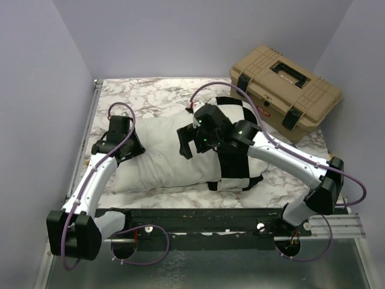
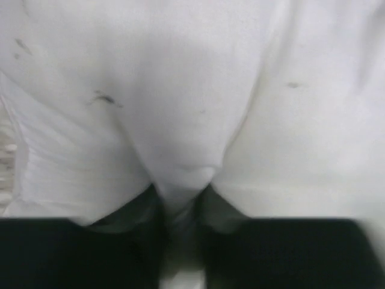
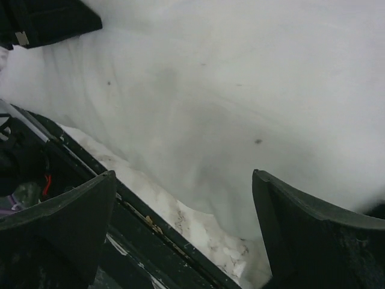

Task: Put the pillow into the pillowcase
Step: Stuff the pillow into the pillowcase.

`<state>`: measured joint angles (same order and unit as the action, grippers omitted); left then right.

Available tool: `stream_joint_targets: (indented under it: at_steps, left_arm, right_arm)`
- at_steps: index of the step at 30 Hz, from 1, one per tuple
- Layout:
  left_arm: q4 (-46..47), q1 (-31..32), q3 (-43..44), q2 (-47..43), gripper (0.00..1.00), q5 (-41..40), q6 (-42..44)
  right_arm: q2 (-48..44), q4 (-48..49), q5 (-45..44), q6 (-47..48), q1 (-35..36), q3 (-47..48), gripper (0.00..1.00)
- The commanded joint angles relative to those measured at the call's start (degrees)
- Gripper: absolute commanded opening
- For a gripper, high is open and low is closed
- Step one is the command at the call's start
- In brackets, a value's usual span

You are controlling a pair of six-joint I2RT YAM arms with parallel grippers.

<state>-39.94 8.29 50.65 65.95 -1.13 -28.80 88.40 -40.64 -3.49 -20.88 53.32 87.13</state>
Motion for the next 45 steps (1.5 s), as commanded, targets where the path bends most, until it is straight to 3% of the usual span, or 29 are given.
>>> stream_joint_targets:
  at_steps: [1, 6, 12, 15, 16, 17, 18, 21, 22, 23, 25, 26, 29, 34, 38, 41, 45]
  left_arm:
    - [12.04, 0.23, -1.65, -7.6, 0.0, 22.75, -10.35]
    - [12.88, 0.28, 0.48, -13.29, 0.0, 28.1, -19.69]
    - [13.59, 0.36, 0.16, -17.37, 0.0, 30.52, -26.74]
    - [14.44, 0.32, 1.19, -18.27, 0.0, 31.48, -29.39]
    - [14.57, 0.32, 1.85, -18.38, 0.0, 31.79, -29.78]
    - [14.71, 0.33, 2.6, -18.4, 0.0, 32.13, -30.04]
    - [14.81, 0.33, 3.49, -18.42, 0.0, 32.37, -30.16]
    - [14.9, 0.36, 6.33, -18.44, 0.0, 32.0, -28.88]
    - [14.73, 0.37, 7.62, -18.41, 0.0, 31.6, -27.65]
    - [14.52, 0.38, 8.86, -18.36, 0.07, 31.01, -25.97]
    - [13.49, 0.34, 12.59, -18.17, 0.49, 28.88, -21.78]
    - [12.81, 0.32, 14.6, -18.14, 0.65, 27.17, -19.23]
    - [10.95, 0.39, 20.7, -19.22, 0.83, 19.48, -12.07]
    - [4.06, 0.37, 27.61, -21.92, 0.93, 4.64, -3.65]
    - [-2.41, 0.33, 25.77, -24.5, 0.93, -4.7, -4.43]
    - [-3.0, 0.36, 18.01, -26.57, 0.93, -3.43, -9.98]
    - [3.48, 0.35, 1.12, -28.69, 0.88, 9.93, -21.64]
  right_arm:
    - [3.72, 7.72, -3.1, 1.16, 5.88, -0.99, 1.0]
    - [5.52, 17.38, -2.82, -1.49, 6.97, -2.81, 1.0]
    - [11.06, 25.75, 7.2, -3.77, 7.07, -1.02, 1.0]
    - [13.77, 28.01, 7.91, -6.07, 7.29, -1.15, 0.98]
    - [14.52, 28.33, 6.99, -7.03, 7.32, -1.29, 0.93]
    - [15.23, 28.61, 6.24, -7.62, 7.32, -1.41, 0.81]
    - [15.87, 28.72, 5.24, -8.2, 7.32, -1.5, 0.66]
    - [15.4, 28.62, 1.78, -9.16, 7.32, -1.97, 0.04]
    - [14.54, 28.56, 0.99, -9.22, 7.2, -2.2, 0.01]
    - [13.67, 28.06, 0.98, -8.95, 6.9, -2.01, 0.0]
    - [11.61, 25.68, 1.25, -8.88, 5.47, -1.1, 0.0]
    - [10.44, 24.82, 2.51, -8.97, 4.19, -0.94, 0.0]
    - [6.2, 22.81, 9.49, -9.97, -1.9, -1.03, 0.0]
    - [-1.16, 16.03, 16.95, -11.08, -11.38, 4.26, 0.0]
    - [-7.83, 17.16, 24.58, -17.19, -19.6, 5.16, 0.0]
    - [-12.27, 22.24, 29.81, -21.74, -24.26, 2.87, 0.0]
    - [-18.28, 31.91, 33.75, -29.22, -27.9, -3.11, 0.0]
